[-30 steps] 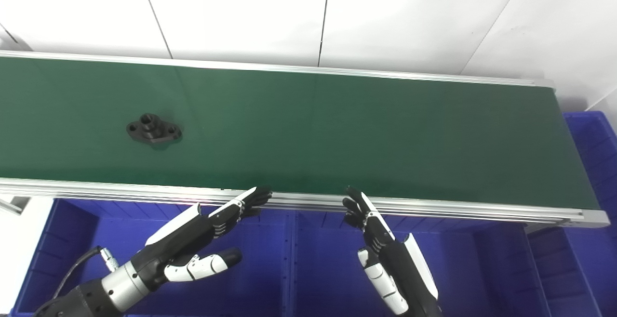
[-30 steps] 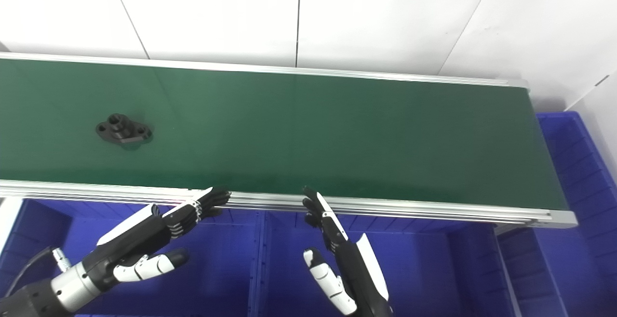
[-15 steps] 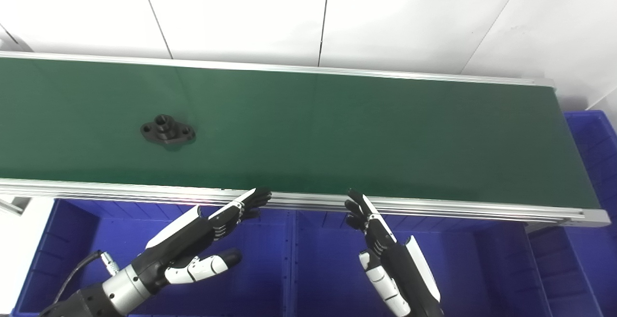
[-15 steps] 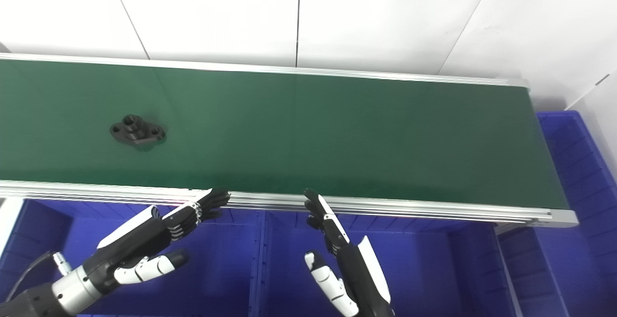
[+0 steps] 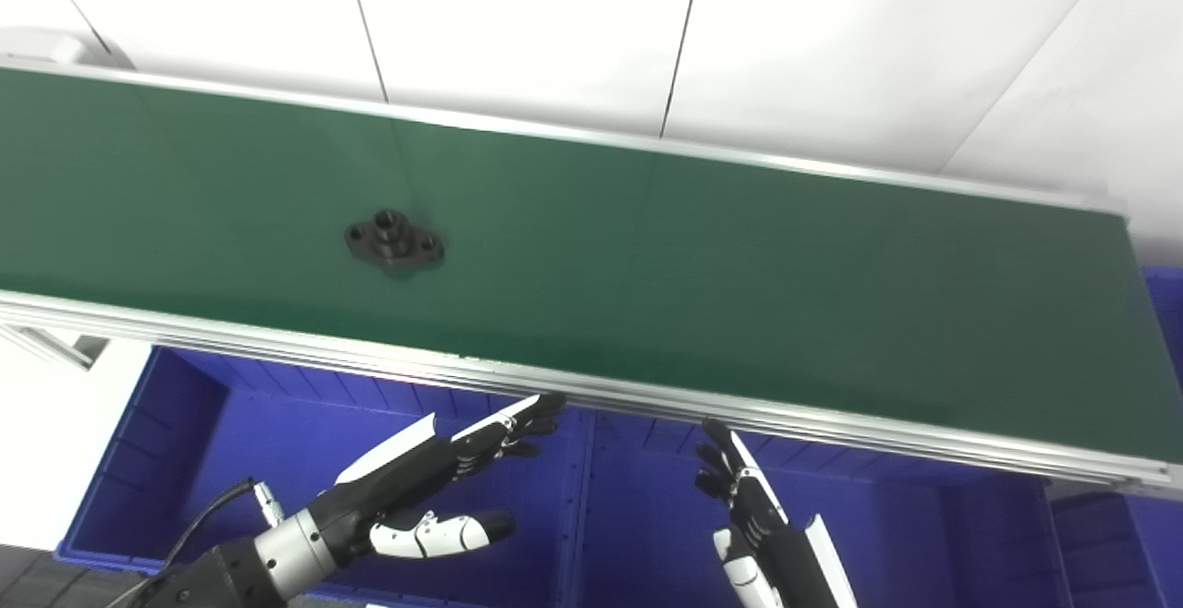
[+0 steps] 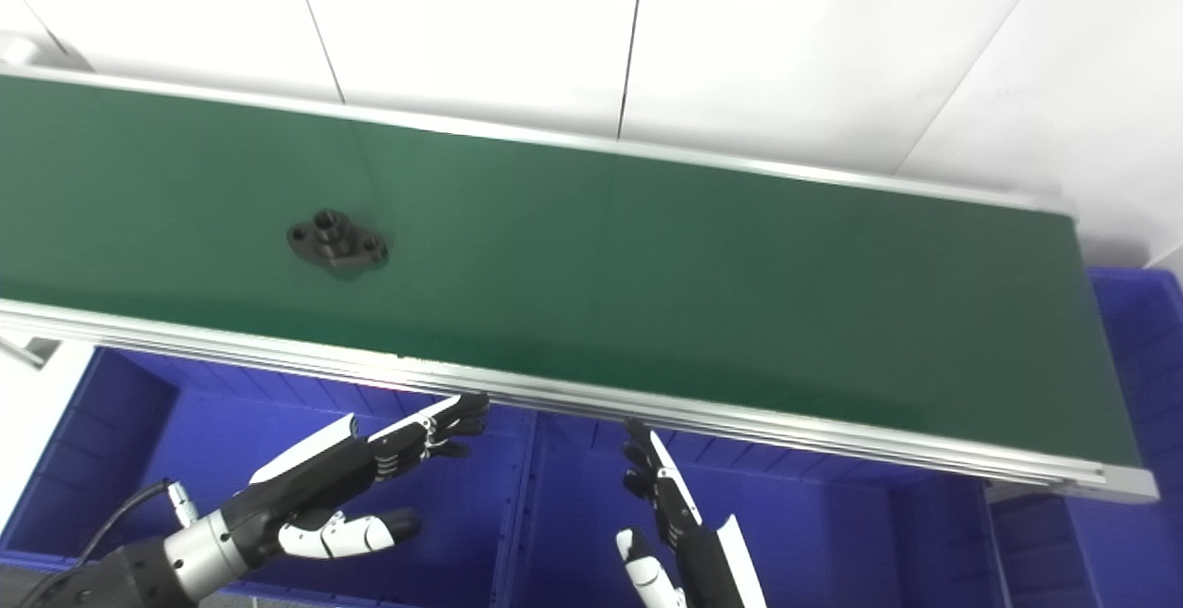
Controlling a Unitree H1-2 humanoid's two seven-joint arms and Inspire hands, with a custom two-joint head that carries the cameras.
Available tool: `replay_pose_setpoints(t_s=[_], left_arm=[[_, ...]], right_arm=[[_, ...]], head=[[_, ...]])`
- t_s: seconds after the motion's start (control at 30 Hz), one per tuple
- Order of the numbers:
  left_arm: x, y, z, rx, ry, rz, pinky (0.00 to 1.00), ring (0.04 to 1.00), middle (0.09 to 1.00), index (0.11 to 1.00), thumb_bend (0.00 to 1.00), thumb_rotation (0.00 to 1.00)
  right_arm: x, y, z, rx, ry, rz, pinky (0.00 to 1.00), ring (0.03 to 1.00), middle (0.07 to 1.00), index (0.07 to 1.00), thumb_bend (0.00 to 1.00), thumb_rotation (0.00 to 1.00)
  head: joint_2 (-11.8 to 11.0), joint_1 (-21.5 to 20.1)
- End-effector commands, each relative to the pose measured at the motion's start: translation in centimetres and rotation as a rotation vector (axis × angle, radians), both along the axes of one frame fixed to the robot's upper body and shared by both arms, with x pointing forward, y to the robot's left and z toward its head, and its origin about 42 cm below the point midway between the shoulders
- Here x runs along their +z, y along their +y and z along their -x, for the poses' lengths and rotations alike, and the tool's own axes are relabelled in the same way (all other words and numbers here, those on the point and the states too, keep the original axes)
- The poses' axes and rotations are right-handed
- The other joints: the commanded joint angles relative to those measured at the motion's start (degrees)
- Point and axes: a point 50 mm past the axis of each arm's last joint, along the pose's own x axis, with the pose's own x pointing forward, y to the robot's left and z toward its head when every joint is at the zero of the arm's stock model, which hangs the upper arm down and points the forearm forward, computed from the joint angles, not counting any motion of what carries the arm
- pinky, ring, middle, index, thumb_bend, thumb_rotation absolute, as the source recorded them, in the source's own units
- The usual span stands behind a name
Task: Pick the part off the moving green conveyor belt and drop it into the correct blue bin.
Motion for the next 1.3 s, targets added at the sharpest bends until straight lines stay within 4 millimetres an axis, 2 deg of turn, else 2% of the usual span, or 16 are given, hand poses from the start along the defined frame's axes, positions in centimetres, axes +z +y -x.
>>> replay_pose_setpoints(t_s=[0.0, 0.3, 0.33, 0.37, 0.4, 0.43, 0.47, 0.5, 0.57, 0.67, 0.83, 0.93, 1.07, 1.17, 1.27], left_arm=[[0.9, 0.0, -0.4, -0.010, -0.068, 0.019, 0.90, 0.969, 0.996, 0.969, 0.50, 0.60], [0.7, -0.1, -0.7, -0.012, -0.069, 0.023, 0.89, 0.958, 0.996, 0.968, 0.51, 0.58], [0.7, -0.1, -0.7, -0.011, -0.070, 0.023, 0.88, 0.955, 0.995, 0.967, 0.51, 0.57], [0.7, -0.1, -0.7, -0.009, -0.071, 0.022, 0.88, 0.955, 0.995, 0.967, 0.51, 0.57], [0.7, -0.2, -0.8, -0.008, -0.071, 0.021, 0.88, 0.953, 0.993, 0.966, 0.51, 0.57], [0.7, -0.2, -0.8, -0.008, -0.070, 0.021, 0.88, 0.952, 0.993, 0.966, 0.51, 0.56], [0.7, -0.2, -0.9, -0.008, -0.070, 0.021, 0.88, 0.951, 0.992, 0.966, 0.51, 0.56], [0.6, -0.3, -0.9, -0.009, -0.068, 0.021, 0.88, 0.951, 0.992, 0.966, 0.51, 0.56], [0.5, -0.4, -1.0, -0.010, -0.067, 0.024, 0.87, 0.947, 0.990, 0.965, 0.51, 0.56], [0.3, -0.6, -1.1, -0.011, -0.072, 0.030, 0.87, 0.949, 0.990, 0.965, 0.51, 0.56], [0.4, -0.8, -1.1, -0.006, -0.074, 0.034, 0.87, 0.947, 0.988, 0.965, 0.52, 0.55], [0.4, -0.8, -1.0, -0.002, -0.077, 0.033, 0.87, 0.946, 0.988, 0.963, 0.51, 0.55], [0.3, -1.0, -1.0, -0.001, -0.081, 0.035, 0.87, 0.948, 0.989, 0.962, 0.51, 0.55], [0.1, -1.2, -1.1, -0.003, -0.081, 0.045, 0.88, 0.949, 0.989, 0.963, 0.51, 0.54], [-0.1, -1.5, -1.0, -0.004, -0.074, 0.051, 0.89, 0.957, 0.992, 0.962, 0.51, 0.53]], right_arm=[[0.9, 0.2, -0.2, -0.003, -0.078, -0.037, 0.89, 0.949, 0.979, 0.958, 0.37, 0.85], [1.5, 0.1, -0.6, -0.033, -0.109, -0.008, 0.86, 0.927, 0.960, 0.940, 0.39, 0.83], [1.6, 0.0, -0.7, -0.050, -0.124, 0.004, 0.80, 0.878, 0.912, 0.893, 0.41, 0.74], [2.0, -0.1, -1.1, -0.083, -0.164, 0.041, 0.80, 0.878, 0.912, 0.893, 0.41, 0.74], [2.5, -0.4, -1.5, -0.108, -0.200, 0.075, 0.73, 0.816, 0.858, 0.843, 0.39, 0.63], [2.9, -0.8, -2.2, -0.128, -0.239, 0.116, 0.69, 0.788, 0.834, 0.821, 0.39, 0.55], [3.2, -1.1, -2.9, -0.146, -0.270, 0.152, 0.66, 0.759, 0.806, 0.796, 0.43, 0.42], [3.7, -1.5, -3.7, -0.163, -0.302, 0.185, 0.64, 0.745, 0.791, 0.782, 0.46, 0.35], [4.6, -2.2, -5.2, -0.184, -0.360, 0.230, 0.63, 0.727, 0.759, 0.754, 0.59, 0.13], [6.2, -3.2, -7.6, -0.198, -0.447, 0.264, 0.64, 0.721, 0.733, 0.732, 0.68, 0.02], [9.5, -3.9, -10.7, -0.214, -0.536, 0.306, 0.63, 0.699, 0.709, 0.717, 0.79, 0.00], [12.2, -4.2, -12.9, -0.218, -0.624, 0.408, 0.59, 0.662, 0.684, 0.708, 0.85, 0.00], [14.8, -4.1, -15.8, -0.214, -0.722, 0.501, 0.61, 0.665, 0.674, 0.747, 0.89, 0.00], [16.1, -3.7, -17.9, -0.188, -0.758, 0.545, 0.62, 0.671, 0.674, 0.785, 0.92, 0.00], [16.7, -3.2, -19.9, -0.151, -0.760, 0.606, 0.61, 0.683, 0.694, 0.793, 0.90, 0.00]], head=[[-0.08, 0.03], [0.31, -0.29], [0.31, -0.29], [0.32, -0.40], [0.42, -0.59], [0.41, -0.69], [0.45, -0.74], [0.41, -0.80], [0.36, -0.83], [0.31, -0.65], [0.38, -0.35], [0.50, -0.49], [0.47, -0.88], [0.23, -0.52], [0.07, -0.26]])
